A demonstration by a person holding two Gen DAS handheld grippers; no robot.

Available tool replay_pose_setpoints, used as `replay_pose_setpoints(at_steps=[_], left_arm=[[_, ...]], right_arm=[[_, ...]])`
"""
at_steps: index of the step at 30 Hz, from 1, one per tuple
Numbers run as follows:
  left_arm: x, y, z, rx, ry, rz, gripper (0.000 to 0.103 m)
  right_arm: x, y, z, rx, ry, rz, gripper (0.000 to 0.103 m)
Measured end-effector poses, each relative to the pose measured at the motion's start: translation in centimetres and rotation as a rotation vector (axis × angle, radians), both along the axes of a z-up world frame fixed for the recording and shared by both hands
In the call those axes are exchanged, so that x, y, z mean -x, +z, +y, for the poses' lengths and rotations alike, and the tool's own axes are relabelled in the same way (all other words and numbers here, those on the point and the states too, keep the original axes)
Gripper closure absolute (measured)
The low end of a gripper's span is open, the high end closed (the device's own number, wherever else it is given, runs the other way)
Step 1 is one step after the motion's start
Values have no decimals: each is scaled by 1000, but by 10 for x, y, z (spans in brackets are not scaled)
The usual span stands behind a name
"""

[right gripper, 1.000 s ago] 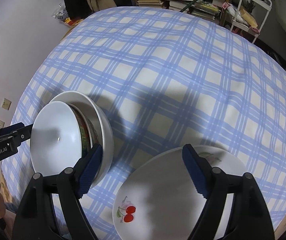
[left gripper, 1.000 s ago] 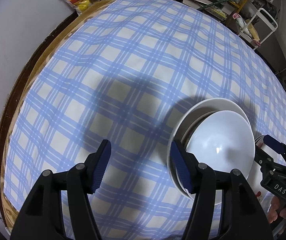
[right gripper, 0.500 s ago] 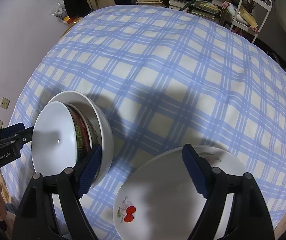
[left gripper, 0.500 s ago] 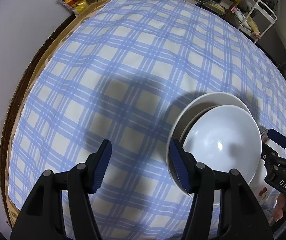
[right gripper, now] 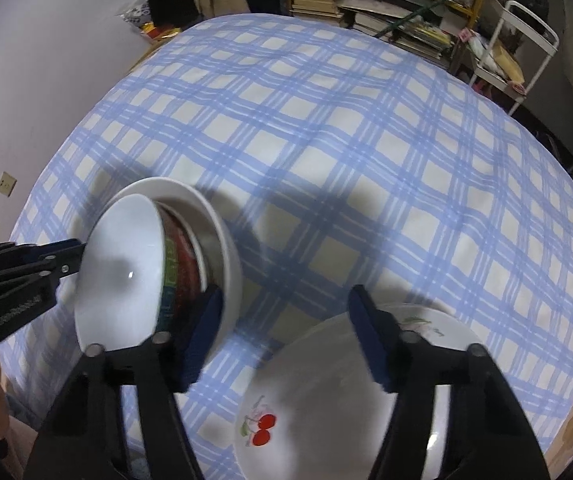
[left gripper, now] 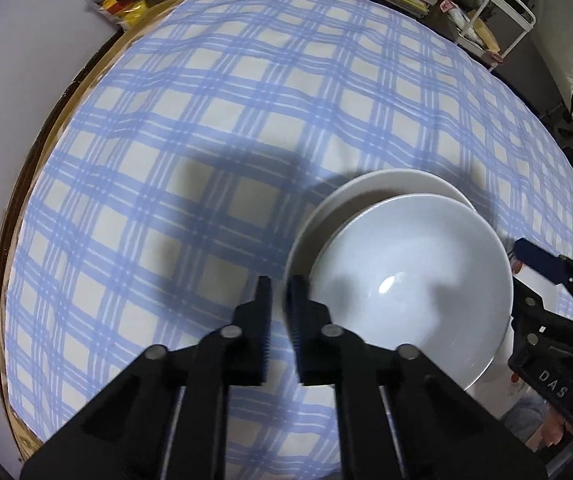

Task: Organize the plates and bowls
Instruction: 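Close both grippers on the rim of the nested bowl stack, then lift the bowl stack with both grippers and carry it over the cherry plates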

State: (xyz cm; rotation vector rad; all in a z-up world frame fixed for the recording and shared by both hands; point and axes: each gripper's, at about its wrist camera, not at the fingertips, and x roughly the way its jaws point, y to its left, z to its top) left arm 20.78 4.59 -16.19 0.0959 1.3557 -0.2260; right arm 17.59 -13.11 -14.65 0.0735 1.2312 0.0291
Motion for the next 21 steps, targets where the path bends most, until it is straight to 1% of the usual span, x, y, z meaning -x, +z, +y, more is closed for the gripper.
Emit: replay_pose_setpoints(at_steps=[1, 2, 4, 5, 7, 10, 12, 16, 18, 21], left_arm=[[1, 0, -1, -6, 1, -3, 96], [1, 0, -2, -6, 4, -3, 97], [1, 0, -1, 4, 11, 5, 97], [0, -1, 0, 13, 17, 12, 97], [-2, -3, 4, 27, 28, 27, 97], [-4, -6, 3, 24, 30, 36, 97], [-4, -5, 5, 47, 47, 39, 97], [-6, -7, 8, 75, 65, 48, 97], [-6, -8, 6, 64, 68, 46, 97], [-3, -7, 0, 26, 53, 29, 97]], right_arm=[[0, 0, 2, -9, 6, 2, 53], [0, 0, 3, -22, 11, 4, 58], [0, 0, 7, -51, 19, 13, 76], [-1, 0, 10, -69, 27, 20, 80], [-2, -1, 15, -82, 36, 26, 93], [-4, -3, 20, -72, 30, 35, 93], [-6, -4, 18, -84, 23, 48, 93], [-10, -12, 3, -176, -41, 81, 92], [-10, -15, 0, -200, -63, 83, 92], [-10, -16, -1, -213, -88, 83, 93]])
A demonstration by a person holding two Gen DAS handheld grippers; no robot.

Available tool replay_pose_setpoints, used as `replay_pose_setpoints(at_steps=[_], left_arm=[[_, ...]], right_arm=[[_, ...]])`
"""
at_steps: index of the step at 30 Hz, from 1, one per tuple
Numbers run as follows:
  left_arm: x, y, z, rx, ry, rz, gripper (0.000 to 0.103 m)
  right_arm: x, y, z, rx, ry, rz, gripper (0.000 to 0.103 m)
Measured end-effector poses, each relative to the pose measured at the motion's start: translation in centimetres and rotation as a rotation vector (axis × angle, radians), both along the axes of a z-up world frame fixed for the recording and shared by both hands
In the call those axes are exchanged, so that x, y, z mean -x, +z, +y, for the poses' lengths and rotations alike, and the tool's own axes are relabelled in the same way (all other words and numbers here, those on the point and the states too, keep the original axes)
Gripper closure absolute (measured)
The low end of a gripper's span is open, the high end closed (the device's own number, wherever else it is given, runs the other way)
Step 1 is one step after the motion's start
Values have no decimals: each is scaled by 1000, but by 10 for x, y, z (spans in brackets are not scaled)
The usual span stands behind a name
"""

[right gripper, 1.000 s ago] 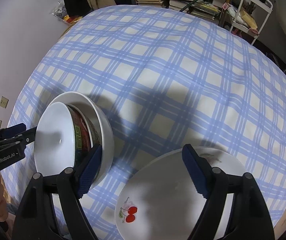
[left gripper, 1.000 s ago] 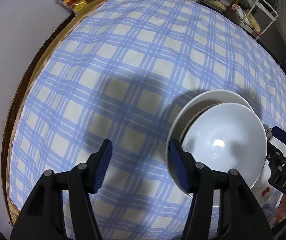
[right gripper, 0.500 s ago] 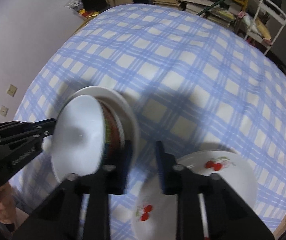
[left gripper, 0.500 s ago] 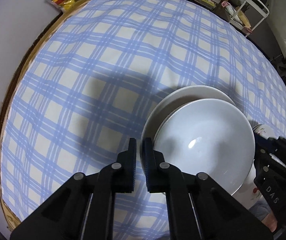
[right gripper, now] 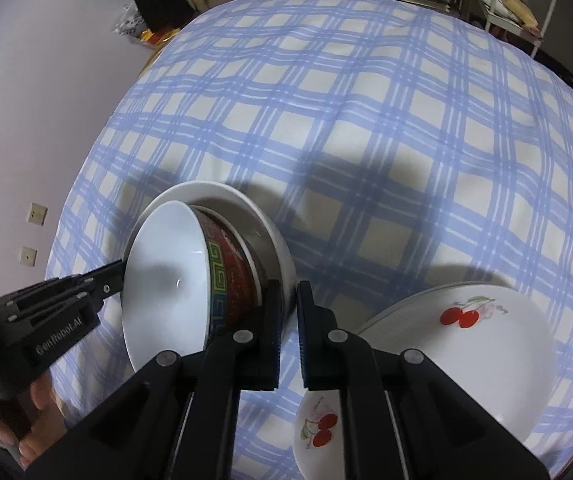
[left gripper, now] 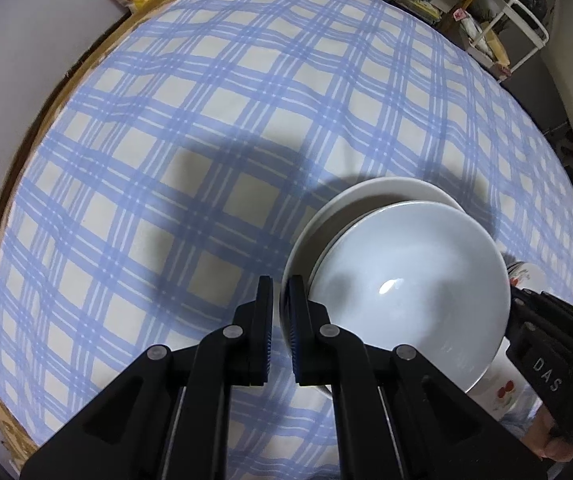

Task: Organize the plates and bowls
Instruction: 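Lift the bowl stack with both grippers and carry it over the cherry plates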

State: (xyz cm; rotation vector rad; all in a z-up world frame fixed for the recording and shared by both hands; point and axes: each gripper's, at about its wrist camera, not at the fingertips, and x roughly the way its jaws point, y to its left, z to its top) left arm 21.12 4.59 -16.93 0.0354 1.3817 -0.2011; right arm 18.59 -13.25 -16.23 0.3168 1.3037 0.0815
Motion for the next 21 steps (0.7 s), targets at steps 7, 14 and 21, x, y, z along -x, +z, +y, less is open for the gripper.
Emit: replay_pose_setpoints(at_steps=[7, 14, 21], left_arm=[[1, 0, -6, -35, -22, -20, 100], [8, 2, -14, -94, -65, -61, 100], [11, 5, -13, -75, -69, -64, 100]], right_arm=[[4, 0, 0, 0, -41, -17, 93], [8, 0, -1, 0, -29, -31, 93], [10, 0, -3, -12, -43, -36, 93]])
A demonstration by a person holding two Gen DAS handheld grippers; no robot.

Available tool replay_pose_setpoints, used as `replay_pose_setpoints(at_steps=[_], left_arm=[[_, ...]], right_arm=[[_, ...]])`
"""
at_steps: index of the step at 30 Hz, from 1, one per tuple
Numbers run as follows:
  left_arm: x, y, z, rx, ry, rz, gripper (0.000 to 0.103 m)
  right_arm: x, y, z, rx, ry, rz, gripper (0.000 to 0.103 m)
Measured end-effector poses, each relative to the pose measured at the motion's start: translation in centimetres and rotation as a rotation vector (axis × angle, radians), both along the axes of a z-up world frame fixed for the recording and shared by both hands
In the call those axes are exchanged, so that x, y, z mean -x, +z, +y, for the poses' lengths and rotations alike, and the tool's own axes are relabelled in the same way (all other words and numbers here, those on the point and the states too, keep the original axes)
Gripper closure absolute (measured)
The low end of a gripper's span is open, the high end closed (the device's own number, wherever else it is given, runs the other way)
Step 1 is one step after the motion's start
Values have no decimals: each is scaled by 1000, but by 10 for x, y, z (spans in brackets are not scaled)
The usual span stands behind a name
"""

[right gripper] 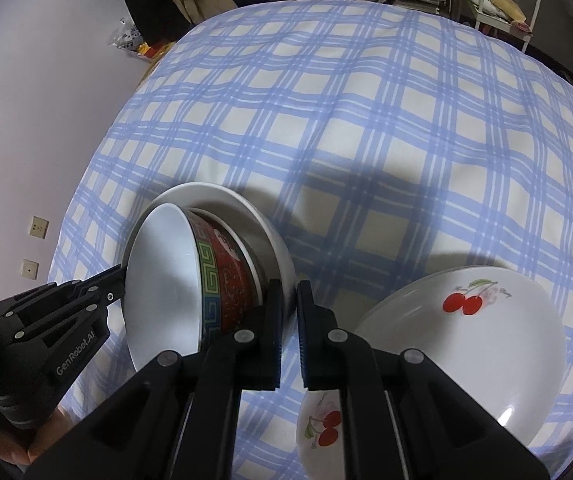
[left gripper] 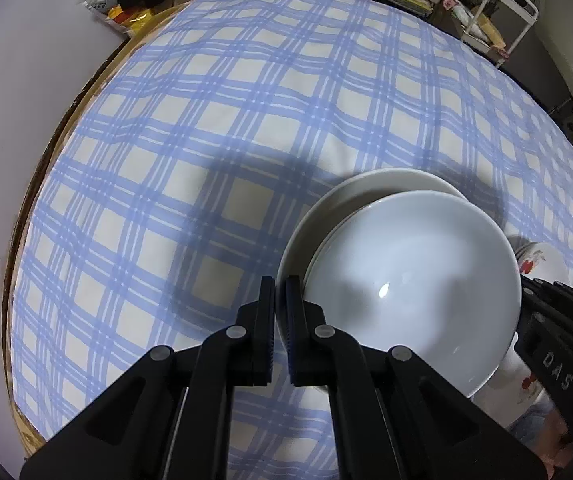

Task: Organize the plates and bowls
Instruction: 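Lift the bowl stack with both grippers and carry it over the cherry plates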

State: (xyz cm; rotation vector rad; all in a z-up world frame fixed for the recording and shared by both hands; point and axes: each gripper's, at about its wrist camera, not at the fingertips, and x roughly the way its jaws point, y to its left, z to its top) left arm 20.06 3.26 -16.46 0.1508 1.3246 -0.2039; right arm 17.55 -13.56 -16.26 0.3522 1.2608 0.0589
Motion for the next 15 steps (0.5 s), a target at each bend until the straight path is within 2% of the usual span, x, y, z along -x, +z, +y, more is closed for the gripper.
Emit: replay_pose_setpoints(at_steps=[3, 7, 15], left_arm=[[2, 7, -2, 5, -61, -8, 101], [-1, 13, 3, 44, -35, 1, 102], [-3, 26, 3, 56, 0, -23, 102]], right_arm=[[0, -1, -8, -46, -45, 17, 92], [-1, 1, -6, -25, -29, 25, 93], [-2, 9, -9, -53, -56, 52, 93]])
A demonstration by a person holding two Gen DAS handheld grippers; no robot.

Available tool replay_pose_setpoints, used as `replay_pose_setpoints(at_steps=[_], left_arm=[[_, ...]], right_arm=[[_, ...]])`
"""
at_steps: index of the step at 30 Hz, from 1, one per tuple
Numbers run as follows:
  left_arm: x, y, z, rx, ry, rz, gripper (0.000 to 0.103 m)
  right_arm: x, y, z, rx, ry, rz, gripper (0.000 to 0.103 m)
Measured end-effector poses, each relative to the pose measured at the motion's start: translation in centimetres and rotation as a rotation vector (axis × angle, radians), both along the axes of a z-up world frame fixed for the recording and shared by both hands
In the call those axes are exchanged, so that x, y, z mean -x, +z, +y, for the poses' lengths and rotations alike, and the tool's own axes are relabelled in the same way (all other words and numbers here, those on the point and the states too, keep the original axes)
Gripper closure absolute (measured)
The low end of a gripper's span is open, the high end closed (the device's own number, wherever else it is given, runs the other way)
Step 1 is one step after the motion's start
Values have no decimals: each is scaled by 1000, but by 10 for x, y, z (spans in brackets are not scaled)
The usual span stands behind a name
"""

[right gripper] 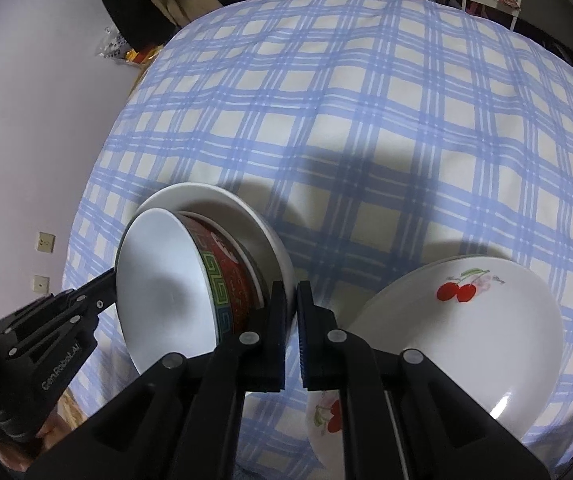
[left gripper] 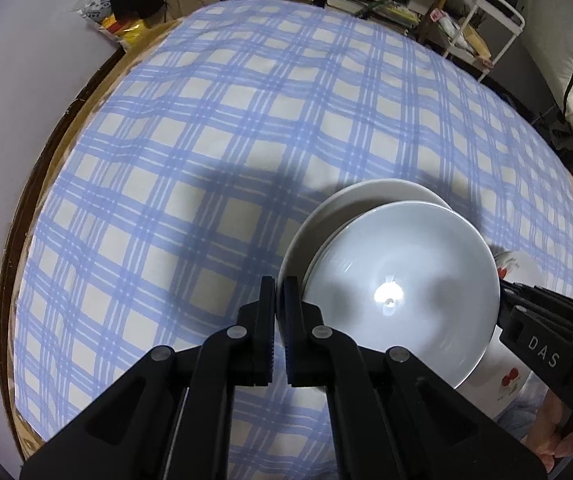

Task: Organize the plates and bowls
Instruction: 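Lift the bowl stack with both grippers and carry it over the cherry plates, then lower the bowl stack onto the cherry plate stack and open both grippers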

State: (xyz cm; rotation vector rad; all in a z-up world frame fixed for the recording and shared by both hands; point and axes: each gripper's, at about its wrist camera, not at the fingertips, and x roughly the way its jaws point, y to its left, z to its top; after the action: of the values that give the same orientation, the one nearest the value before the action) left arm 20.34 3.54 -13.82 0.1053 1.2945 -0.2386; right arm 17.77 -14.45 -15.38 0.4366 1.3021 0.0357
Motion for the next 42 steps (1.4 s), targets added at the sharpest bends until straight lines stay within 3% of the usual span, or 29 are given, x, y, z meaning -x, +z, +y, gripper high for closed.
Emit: replay_pose_setpoints(at_steps=[11, 23, 33, 42], left_arm=[[8, 33, -6, 24, 19, -17, 101], [49, 66, -47, 54, -22, -69, 101], [93, 50, -97, 49, -79, -68, 101], [112, 5, -123, -21, -123, -41, 101]], right_arm=[[10, 34, -6, -2, -23, -46, 93], [57, 75, -44, 20, -69, -108, 93], [107, 67, -89, 46, -125, -97, 93], [127, 27, -106, 61, -160, -29, 93]])
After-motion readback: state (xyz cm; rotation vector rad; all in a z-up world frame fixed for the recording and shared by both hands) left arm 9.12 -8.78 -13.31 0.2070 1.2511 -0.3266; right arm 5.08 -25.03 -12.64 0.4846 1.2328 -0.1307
